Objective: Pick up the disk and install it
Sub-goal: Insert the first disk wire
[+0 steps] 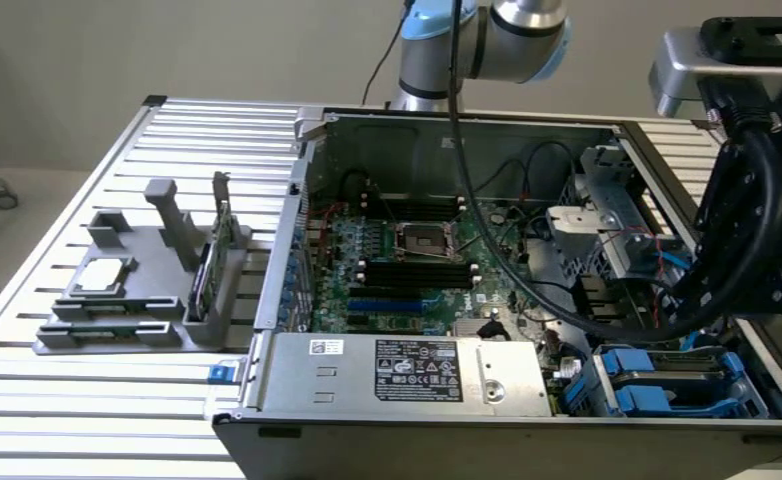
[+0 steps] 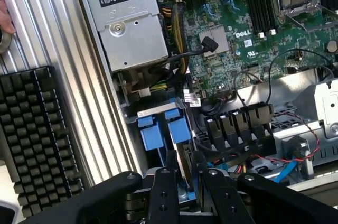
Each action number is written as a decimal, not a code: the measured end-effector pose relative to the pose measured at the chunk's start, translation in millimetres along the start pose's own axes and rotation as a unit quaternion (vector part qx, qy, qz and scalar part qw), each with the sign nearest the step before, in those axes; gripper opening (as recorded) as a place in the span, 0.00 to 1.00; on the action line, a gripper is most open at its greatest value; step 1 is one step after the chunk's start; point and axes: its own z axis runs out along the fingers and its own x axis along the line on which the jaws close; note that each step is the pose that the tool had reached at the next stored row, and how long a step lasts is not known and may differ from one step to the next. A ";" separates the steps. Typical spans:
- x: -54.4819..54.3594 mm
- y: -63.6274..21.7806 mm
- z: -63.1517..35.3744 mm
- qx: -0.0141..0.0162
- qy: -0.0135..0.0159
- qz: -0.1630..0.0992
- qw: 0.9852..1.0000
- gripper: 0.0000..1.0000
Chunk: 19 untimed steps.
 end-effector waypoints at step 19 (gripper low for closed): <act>0.1 0.1 1.1 0.007 0.008 0.172 0.985 0.25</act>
